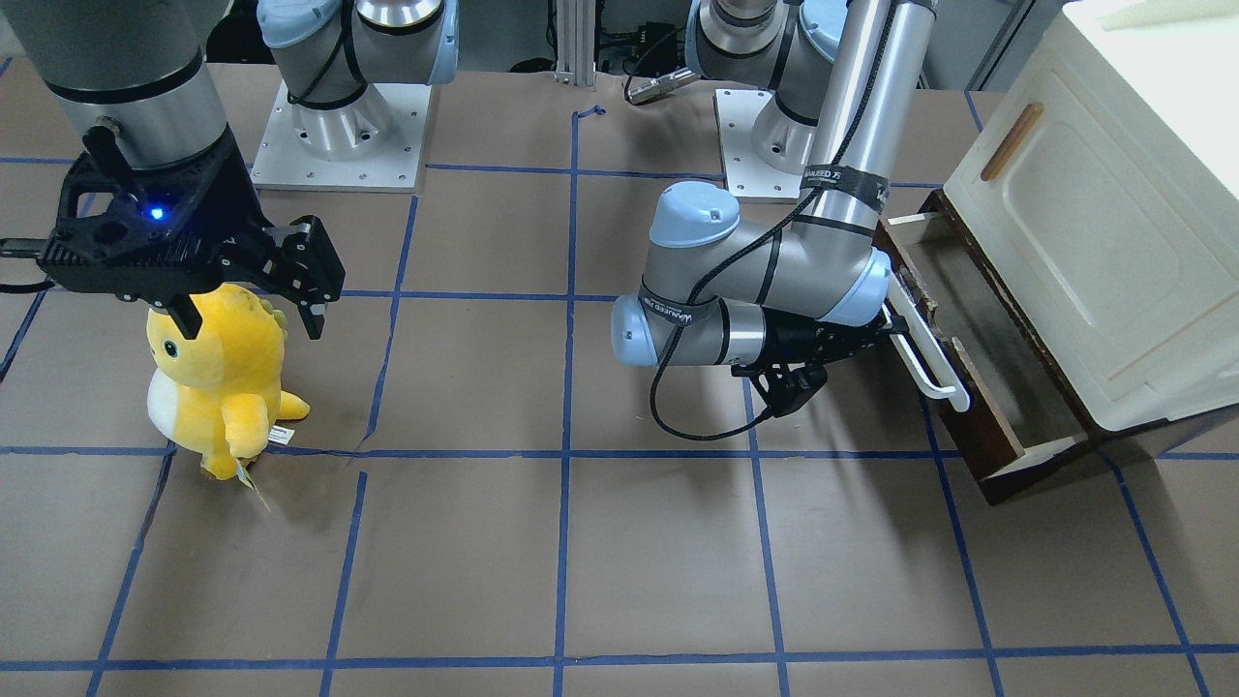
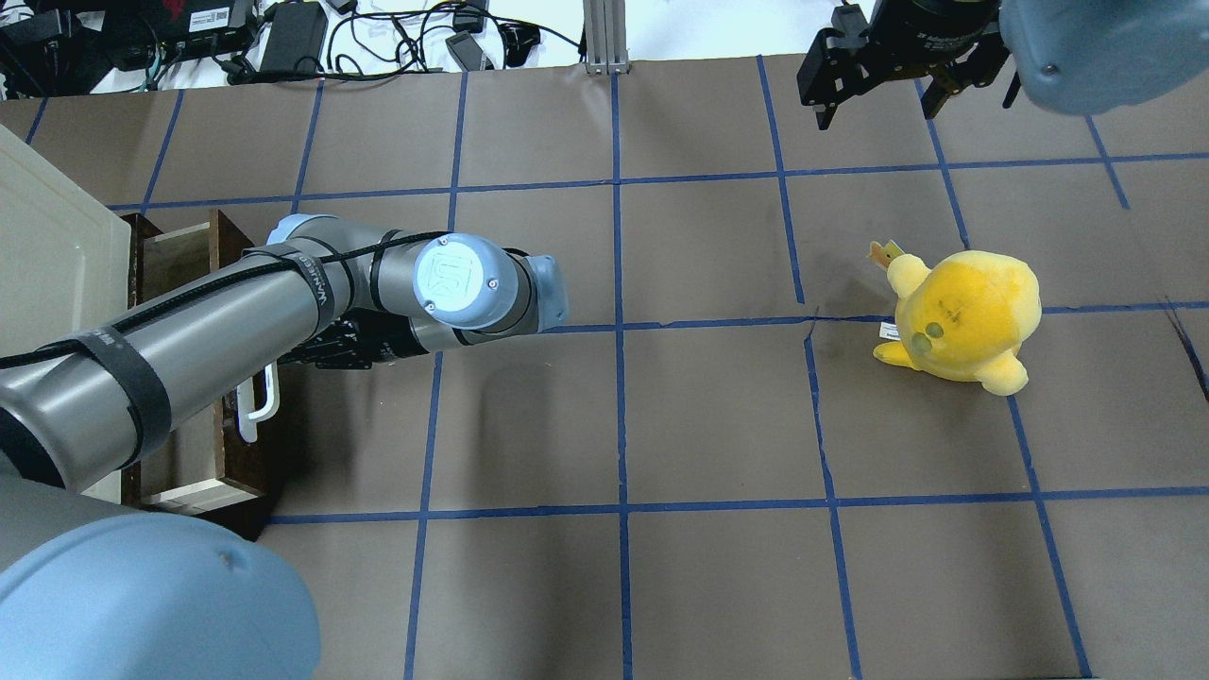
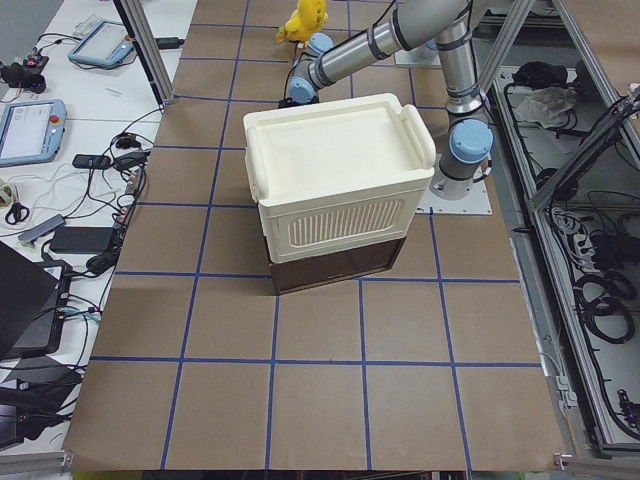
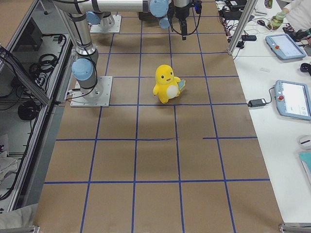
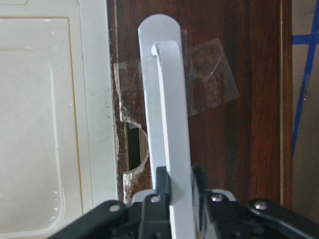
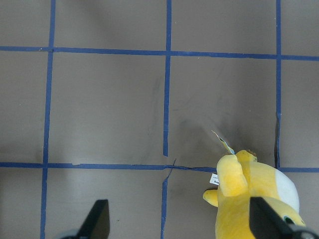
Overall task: Pull drawer sideways
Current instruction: 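Keep pulling the drawer open with the left gripper toward the table center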
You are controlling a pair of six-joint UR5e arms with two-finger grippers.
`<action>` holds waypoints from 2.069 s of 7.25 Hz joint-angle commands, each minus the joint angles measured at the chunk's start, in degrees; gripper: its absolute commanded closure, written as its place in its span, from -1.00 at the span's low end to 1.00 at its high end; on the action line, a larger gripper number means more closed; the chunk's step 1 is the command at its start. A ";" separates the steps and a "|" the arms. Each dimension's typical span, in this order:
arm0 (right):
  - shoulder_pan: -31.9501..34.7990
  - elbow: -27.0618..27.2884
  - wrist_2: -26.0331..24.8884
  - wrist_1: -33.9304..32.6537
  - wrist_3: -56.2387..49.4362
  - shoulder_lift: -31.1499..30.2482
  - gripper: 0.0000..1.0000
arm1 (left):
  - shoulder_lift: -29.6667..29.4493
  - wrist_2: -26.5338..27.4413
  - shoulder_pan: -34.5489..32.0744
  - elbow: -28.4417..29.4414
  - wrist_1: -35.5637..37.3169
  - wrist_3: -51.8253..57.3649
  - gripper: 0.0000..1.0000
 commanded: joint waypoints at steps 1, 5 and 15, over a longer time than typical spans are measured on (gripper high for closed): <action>0.00 0.00 -0.05 0.00 0.00 0.00 -1.00 | 0.03 -0.01 -0.40 0.06 0.13 0.62 0.68; 0.00 0.00 -0.05 0.00 0.00 0.00 -1.00 | -0.58 -0.01 -0.84 1.46 0.22 0.88 0.69; 0.00 0.00 0.04 0.00 0.00 0.00 -1.00 | -0.85 -0.01 -3.48 1.46 0.22 2.03 0.55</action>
